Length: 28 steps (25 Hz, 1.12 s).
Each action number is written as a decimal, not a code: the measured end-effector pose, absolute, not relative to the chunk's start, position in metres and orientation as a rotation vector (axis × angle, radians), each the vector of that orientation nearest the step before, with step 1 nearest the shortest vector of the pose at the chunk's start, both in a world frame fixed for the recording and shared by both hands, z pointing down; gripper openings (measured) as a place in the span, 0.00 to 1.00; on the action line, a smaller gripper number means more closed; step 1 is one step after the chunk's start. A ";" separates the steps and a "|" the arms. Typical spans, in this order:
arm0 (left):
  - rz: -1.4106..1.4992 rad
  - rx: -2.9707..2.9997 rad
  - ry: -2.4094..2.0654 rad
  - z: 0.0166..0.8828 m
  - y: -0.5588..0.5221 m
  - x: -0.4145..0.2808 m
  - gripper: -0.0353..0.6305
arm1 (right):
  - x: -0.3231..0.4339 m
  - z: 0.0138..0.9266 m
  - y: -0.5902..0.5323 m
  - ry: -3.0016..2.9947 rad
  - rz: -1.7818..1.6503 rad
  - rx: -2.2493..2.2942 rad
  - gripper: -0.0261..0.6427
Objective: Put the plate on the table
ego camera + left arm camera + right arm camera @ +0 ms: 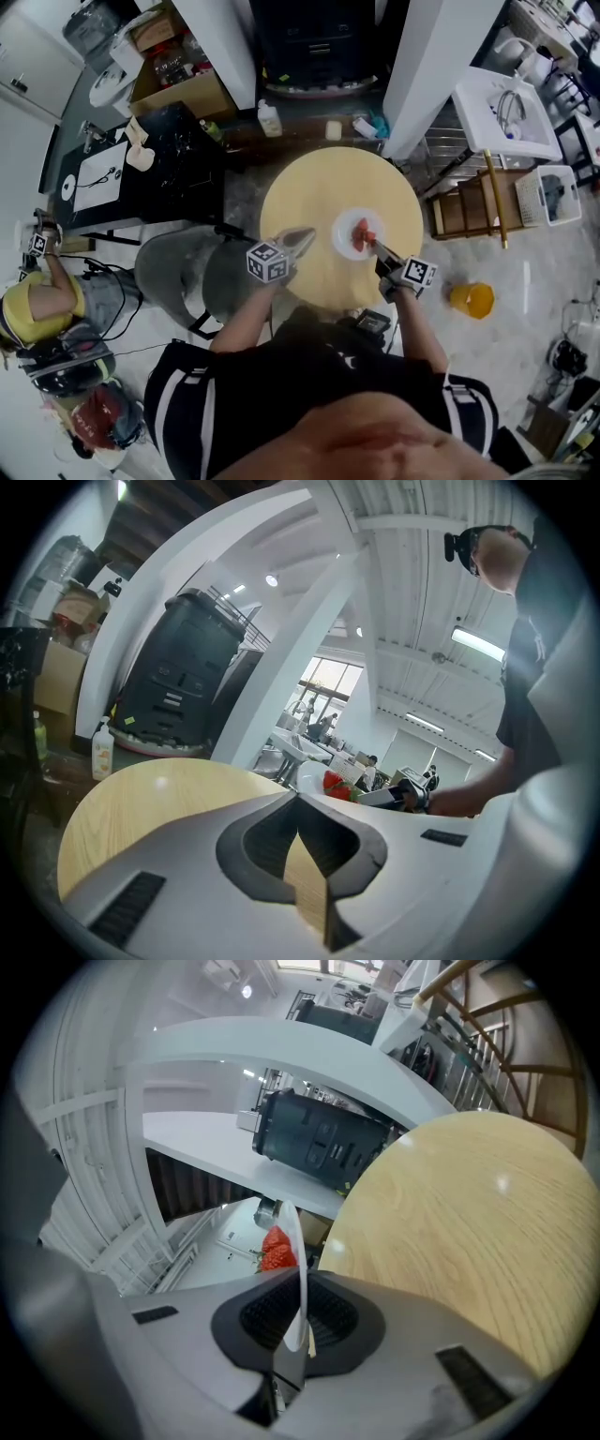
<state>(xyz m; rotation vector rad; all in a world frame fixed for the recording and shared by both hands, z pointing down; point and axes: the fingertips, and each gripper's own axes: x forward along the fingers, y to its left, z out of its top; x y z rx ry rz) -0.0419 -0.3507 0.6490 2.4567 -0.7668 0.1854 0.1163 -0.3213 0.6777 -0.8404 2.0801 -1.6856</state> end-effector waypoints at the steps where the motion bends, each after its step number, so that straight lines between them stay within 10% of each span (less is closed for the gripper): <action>1: 0.185 2.455 -0.770 0.651 -0.351 -0.042 0.06 | 0.115 0.678 -0.321 2.075 -1.684 -0.825 0.05; 28: 0.228 2.375 -0.743 0.697 -0.333 -0.037 0.06 | 0.121 0.790 -0.292 2.070 -1.906 -1.085 0.05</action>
